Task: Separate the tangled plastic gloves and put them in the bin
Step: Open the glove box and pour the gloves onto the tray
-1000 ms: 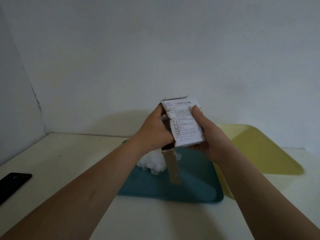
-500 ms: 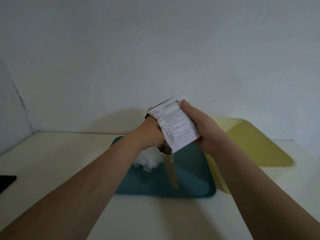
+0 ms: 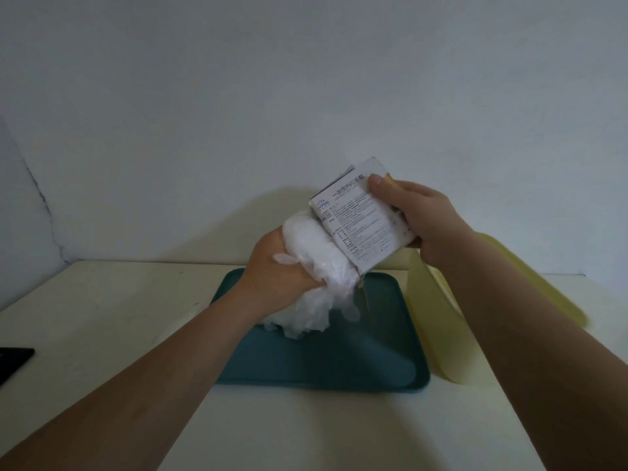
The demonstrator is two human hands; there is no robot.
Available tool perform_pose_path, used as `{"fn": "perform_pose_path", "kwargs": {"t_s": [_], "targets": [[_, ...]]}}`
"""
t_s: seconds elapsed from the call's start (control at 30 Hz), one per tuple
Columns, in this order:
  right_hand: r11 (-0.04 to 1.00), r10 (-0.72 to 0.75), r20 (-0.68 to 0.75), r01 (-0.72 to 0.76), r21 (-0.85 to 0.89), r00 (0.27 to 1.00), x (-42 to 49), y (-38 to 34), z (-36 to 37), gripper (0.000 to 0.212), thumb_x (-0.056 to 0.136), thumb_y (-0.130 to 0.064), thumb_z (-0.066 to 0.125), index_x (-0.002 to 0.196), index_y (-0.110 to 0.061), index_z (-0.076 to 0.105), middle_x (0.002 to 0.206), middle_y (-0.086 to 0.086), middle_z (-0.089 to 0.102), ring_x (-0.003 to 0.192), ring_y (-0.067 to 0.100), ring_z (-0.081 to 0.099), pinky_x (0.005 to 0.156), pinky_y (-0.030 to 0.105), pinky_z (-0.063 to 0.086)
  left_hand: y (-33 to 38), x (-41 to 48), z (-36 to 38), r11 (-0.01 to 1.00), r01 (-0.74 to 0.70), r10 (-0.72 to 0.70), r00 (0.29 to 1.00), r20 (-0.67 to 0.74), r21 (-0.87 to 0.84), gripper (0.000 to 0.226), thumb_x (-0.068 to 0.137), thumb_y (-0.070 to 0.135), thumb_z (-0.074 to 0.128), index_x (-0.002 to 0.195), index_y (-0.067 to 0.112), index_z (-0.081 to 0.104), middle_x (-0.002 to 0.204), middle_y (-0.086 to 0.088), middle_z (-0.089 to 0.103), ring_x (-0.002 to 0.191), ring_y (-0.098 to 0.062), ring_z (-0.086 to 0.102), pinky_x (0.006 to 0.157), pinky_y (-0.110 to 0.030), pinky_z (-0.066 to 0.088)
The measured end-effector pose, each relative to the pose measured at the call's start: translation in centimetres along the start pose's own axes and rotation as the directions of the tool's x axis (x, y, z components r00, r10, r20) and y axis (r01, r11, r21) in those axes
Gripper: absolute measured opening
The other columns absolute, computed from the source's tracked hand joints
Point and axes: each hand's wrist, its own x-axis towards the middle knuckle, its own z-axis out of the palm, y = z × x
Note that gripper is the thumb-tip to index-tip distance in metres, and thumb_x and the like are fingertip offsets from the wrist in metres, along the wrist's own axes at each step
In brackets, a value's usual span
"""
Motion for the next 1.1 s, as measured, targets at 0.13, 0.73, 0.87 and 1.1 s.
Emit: {"fn": "perform_pose_path", "kwargs": {"t_s": [0.13,0.73,0.87,1.1], "targets": [[0.985,-0.155,-0.221,0.133,-0.112,0.963,0.8,-1.3,0.0,0.063,0.072,-0.053,0.09,0.125,-0.025,0.071,0.103,-0.002,0.079,0.086,0.016,0.078,0.074,0.034,0.065,-0.6,-1.1,-0.8,0.904,0.098,-0.236,0.926,0.295,0.416,0.02,0.087,0.032,0.077,0.072,0.028,0.065,0.072,0.006,0.068,0.073,-0.007,0.066,0.073,-0.021,0.055],[0.966,0.002,-0.268,0.068,0.25,0.964,-0.6,-0.1,2.7,0.064,0.096,-0.079,0.028,0.124,-0.034,0.064,0.109,-0.006,0.077,0.102,0.023,0.074,0.084,0.05,0.062,0.1,0.9,0.0,0.948,0.271,-0.316,0.875,0.367,0.168,0.127,0.061,0.056,0.096,0.165,0.035,0.025,0.173,0.018,0.008,0.158,-0.008,0.014,0.128,-0.034,0.018],[0.931,0.113,-0.296,0.003,0.365,0.949,-0.7,0.1,4.6,0.066,0.097,-0.077,0.03,0.127,-0.028,0.061,0.116,0.002,0.072,0.105,0.028,0.072,0.081,0.052,0.063,-1.0,0.4,-4.0,0.943,0.324,-0.297,0.925,0.236,-0.083,0.089,0.053,0.055,0.099,0.132,0.029,0.069,0.155,0.015,0.047,0.136,-0.008,0.05,0.114,-0.025,0.037],[0.883,0.094,-0.178,0.001,0.47,0.98,-1.5,0.4,8.2,0.062,0.1,-0.07,0.033,0.127,-0.022,0.063,0.11,0.007,0.078,0.096,0.031,0.077,0.081,0.052,0.064,2.0,-0.6,-6.8,0.939,0.109,-0.216,0.925,-0.313,-0.325,0.04,0.093,0.056,0.07,0.123,0.031,0.061,0.129,0.013,0.061,0.091,-0.016,0.076,0.075,-0.041,0.064]]}}
